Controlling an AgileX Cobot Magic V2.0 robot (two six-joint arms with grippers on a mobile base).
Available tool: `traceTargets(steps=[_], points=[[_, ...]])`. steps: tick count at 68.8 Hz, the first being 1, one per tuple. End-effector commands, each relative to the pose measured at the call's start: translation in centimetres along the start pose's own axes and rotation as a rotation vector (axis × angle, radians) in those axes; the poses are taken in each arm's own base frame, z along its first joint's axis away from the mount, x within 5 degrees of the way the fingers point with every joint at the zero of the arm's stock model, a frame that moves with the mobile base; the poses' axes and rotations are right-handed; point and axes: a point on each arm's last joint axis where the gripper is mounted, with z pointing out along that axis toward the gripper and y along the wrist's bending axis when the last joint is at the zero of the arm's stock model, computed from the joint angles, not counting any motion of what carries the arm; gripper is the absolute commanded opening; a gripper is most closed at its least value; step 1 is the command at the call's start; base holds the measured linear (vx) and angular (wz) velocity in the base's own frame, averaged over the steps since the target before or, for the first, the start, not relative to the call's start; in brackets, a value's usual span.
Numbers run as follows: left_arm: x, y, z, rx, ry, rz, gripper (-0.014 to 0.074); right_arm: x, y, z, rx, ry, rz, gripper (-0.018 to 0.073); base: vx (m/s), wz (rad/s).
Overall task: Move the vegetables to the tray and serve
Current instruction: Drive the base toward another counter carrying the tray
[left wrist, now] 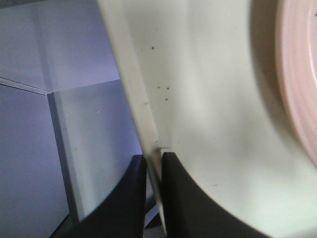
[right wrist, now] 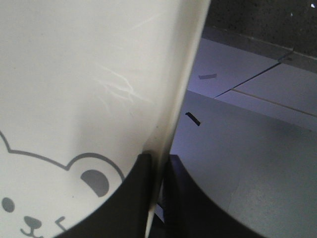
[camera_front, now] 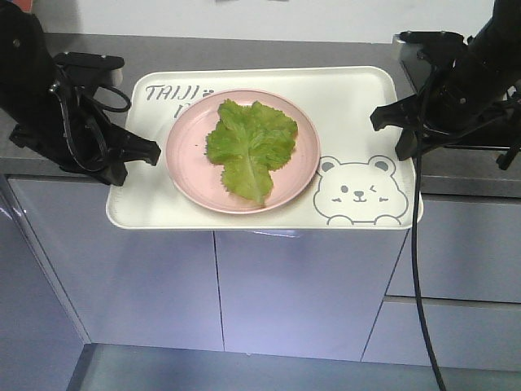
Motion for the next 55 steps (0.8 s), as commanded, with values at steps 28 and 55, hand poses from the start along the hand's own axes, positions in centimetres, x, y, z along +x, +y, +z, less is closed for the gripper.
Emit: traceTargets(steps=[28, 55], points=[[-0.64, -1.49, -2.88, 0.102, -0.146, 0.011, -0.0006, 0.04, 1.91, -3.23, -0.091, -0.079, -0.043, -0.0008, 0.1, 0.08], [-0.64, -1.49, -2.88, 0.102, -0.146, 0.011, -0.0006, 0.04, 1.91, -3.23, -0.091, -0.079, -0.043, -0.0008, 0.11, 0.01]])
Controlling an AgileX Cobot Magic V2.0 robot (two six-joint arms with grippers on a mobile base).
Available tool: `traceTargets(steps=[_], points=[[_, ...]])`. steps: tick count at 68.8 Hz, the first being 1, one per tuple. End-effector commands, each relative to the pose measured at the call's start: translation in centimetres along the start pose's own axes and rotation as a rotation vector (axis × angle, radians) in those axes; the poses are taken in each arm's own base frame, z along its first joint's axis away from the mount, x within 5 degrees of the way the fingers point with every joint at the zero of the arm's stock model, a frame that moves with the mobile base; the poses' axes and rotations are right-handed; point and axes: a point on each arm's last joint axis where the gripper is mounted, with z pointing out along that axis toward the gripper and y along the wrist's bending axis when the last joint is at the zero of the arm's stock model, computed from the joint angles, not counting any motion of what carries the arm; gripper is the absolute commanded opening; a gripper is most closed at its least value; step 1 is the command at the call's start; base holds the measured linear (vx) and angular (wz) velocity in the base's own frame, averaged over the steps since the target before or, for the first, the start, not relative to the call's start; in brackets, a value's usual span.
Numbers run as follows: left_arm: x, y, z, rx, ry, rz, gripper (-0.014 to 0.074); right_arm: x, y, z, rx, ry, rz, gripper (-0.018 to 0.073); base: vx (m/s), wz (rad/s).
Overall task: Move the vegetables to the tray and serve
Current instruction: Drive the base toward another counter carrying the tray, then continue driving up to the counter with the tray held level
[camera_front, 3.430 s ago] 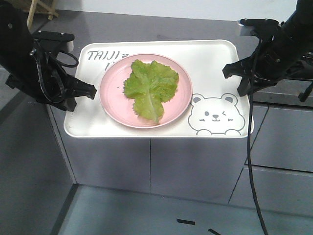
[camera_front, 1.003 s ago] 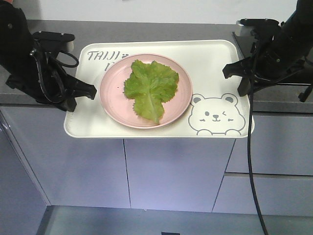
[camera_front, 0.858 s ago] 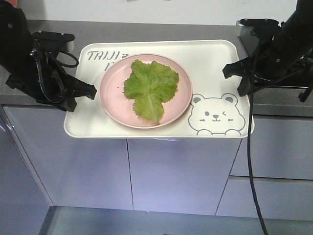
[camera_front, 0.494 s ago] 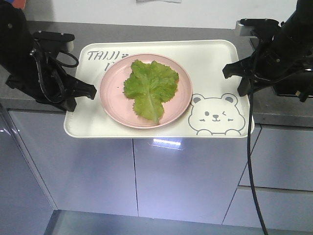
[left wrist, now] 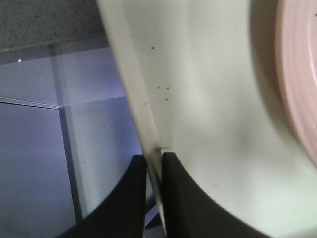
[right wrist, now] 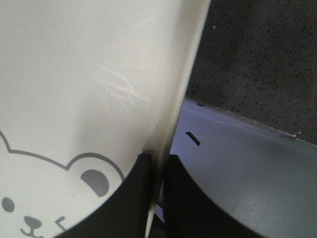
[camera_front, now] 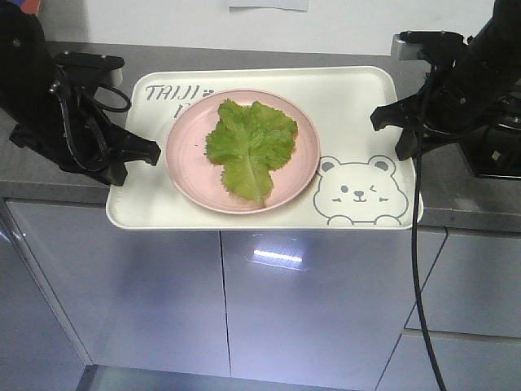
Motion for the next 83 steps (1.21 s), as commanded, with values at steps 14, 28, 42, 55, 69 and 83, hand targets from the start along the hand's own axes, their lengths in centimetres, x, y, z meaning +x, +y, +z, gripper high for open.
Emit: traceTargets(steps=[14, 28, 42, 55, 69, 83], points=[[-0.64, -1.49, -2.88, 0.102, -0.147, 0.011, -0.0006, 0.04, 1.91, -3.23, -0.091, -0.079, -0.043, -0.0008, 0.11, -0.04], [-0.64, -1.49, -2.88, 0.102, -0.147, 0.011, -0.0006, 0.04, 1.91, -3.23, -0.091, -0.079, -0.043, -0.0008, 0.11, -0.05], [-0.64, -1.49, -2.88, 0.102, -0.147, 0.011, -0.0006, 0.04, 1.91, -3.23, -0.091, -0.079, -0.043, -0.0008, 0.1, -0.04], [-0.64, -1.49, -2.88, 0.102, -0.147, 0.011, -0.0006, 0.04, 1.91, -3.23, -0.091, -0.079, -0.043, -0.0008, 0.1, -0.03], [-0.64, -1.49, -2.88, 0.102, -0.147, 0.011, -0.0006, 0.04, 1.91, -3.23, -0.091, -0.079, -0.043, -0.0008, 0.1, -0.03], [-0.64, -1.49, -2.88, 0.102, -0.147, 0.011, -0.0006, 0.04, 1.91, -3.23, -0.091, -0.079, -0.043, -0.0008, 0.09, -0.03]])
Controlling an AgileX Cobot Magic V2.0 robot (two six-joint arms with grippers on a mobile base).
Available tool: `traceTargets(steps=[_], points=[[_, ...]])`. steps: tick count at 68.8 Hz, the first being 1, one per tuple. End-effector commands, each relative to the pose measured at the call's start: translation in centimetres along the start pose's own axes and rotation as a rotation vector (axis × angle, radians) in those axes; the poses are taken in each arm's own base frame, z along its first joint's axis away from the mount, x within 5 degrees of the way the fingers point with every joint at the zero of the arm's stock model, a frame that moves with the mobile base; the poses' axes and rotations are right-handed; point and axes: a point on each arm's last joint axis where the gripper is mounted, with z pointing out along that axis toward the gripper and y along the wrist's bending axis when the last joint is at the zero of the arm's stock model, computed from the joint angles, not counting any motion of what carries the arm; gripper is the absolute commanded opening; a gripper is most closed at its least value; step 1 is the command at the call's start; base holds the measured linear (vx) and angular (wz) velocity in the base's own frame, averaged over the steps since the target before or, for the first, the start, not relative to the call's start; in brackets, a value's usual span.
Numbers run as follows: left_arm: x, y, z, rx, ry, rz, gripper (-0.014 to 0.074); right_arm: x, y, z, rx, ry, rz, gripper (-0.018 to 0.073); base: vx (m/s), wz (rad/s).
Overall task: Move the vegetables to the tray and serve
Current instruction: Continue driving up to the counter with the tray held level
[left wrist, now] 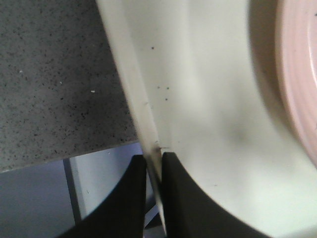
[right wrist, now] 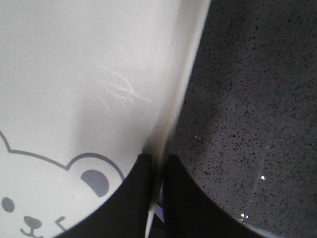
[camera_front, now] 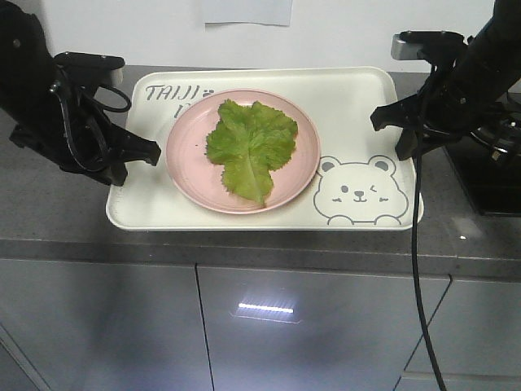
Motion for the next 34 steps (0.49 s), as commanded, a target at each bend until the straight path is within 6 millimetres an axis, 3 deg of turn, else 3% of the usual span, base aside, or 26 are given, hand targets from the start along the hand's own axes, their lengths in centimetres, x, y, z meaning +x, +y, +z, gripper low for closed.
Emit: traceTargets(steps=[1, 34], points=[[-0.64, -1.49, -2.88, 0.102, -0.147, 0.011, -0.0006, 0.04, 1.91, -3.23, -0.091, -0.079, -0.043, -0.0008, 0.08, -0.02], [-0.64, -1.49, -2.88, 0.102, -0.147, 0.011, -0.0006, 0.04, 1.91, -3.23, -0.091, -0.079, -0.043, -0.0008, 0.08, -0.01]])
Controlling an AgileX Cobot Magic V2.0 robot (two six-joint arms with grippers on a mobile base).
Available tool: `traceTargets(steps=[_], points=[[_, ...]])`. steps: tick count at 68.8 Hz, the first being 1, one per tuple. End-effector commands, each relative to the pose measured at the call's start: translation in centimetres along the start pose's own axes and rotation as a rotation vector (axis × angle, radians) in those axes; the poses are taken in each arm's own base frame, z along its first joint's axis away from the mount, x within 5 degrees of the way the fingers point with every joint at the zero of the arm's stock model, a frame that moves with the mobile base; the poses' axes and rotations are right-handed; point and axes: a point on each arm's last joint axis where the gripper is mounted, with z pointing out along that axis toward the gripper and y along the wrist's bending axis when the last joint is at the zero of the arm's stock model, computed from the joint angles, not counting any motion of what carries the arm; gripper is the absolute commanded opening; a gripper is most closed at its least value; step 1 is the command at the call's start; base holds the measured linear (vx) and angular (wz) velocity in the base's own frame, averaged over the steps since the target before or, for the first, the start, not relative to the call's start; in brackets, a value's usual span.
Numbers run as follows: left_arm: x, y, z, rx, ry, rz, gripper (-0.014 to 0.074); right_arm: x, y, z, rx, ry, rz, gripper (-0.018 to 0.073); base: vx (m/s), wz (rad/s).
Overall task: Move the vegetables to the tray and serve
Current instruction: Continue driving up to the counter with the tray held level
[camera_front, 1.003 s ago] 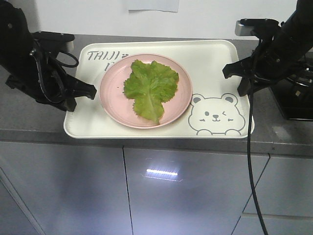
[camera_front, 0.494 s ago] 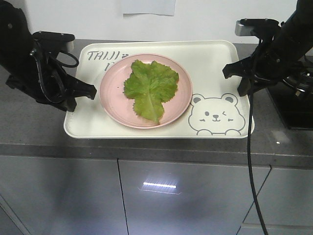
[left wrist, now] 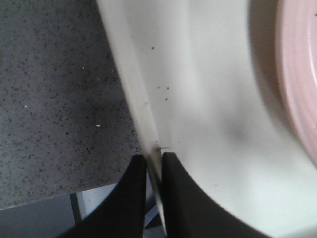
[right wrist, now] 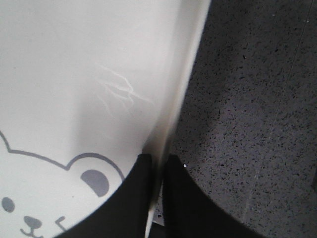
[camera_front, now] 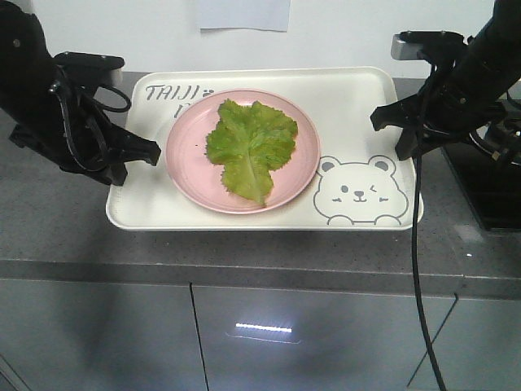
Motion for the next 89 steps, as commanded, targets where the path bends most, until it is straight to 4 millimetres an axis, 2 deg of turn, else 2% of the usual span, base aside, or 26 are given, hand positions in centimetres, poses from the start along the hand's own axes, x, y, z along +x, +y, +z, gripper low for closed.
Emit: traceTargets(steps=[1, 89], points=[[-0.64, -1.49, -2.88, 0.102, -0.147, 0.011, -0.0006, 0.04, 1.91, -3.23, -0.091, -0.079, -0.043, -0.0008, 0.08, -0.01], [-0.64, -1.49, -2.88, 0.102, -0.147, 0.011, -0.0006, 0.04, 1.91, -3.23, -0.091, -0.079, -0.043, -0.0007, 0.06, 0.01]])
